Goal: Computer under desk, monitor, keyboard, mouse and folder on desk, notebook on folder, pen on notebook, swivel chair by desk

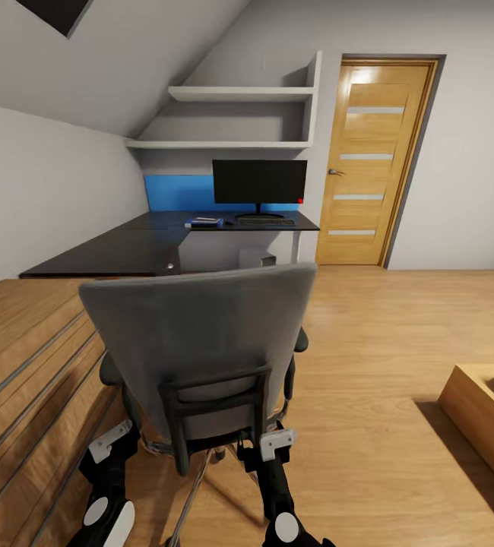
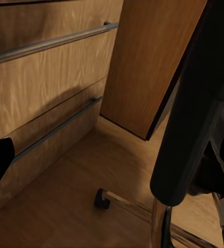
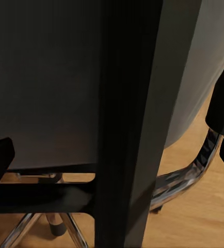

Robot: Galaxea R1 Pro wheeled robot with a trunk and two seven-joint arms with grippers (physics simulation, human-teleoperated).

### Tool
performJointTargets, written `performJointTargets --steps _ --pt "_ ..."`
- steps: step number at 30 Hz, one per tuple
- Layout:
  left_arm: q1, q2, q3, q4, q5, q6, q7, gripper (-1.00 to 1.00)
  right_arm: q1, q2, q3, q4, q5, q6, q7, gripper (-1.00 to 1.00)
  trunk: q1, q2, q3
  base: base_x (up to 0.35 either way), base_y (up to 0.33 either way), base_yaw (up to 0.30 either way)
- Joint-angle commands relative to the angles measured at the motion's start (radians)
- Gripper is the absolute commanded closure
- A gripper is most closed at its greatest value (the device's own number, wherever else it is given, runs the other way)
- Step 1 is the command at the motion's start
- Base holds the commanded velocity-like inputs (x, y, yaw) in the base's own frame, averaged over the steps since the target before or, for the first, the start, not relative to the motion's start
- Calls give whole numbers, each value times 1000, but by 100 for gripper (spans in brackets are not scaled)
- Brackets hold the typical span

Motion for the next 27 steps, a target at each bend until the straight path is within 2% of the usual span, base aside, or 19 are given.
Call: performJointTargets --steps 1,15,27 --pt "0 0 0 0 8 -5 -1 -100 -1 0 4 2 -7 -6 -5 -100 0 0 -1 23 0 0" --pt "0 -2 -1 0 8 -4 -1 -100 -1 0 4 3 -6 -6 -5 -100 0 0 9 8 -7 0" --pt "0 -2 -1 0 8 -4 -2 -100 -1 0 4 3 -5 -6 -5 -100 0 0 11 49 -246 0"
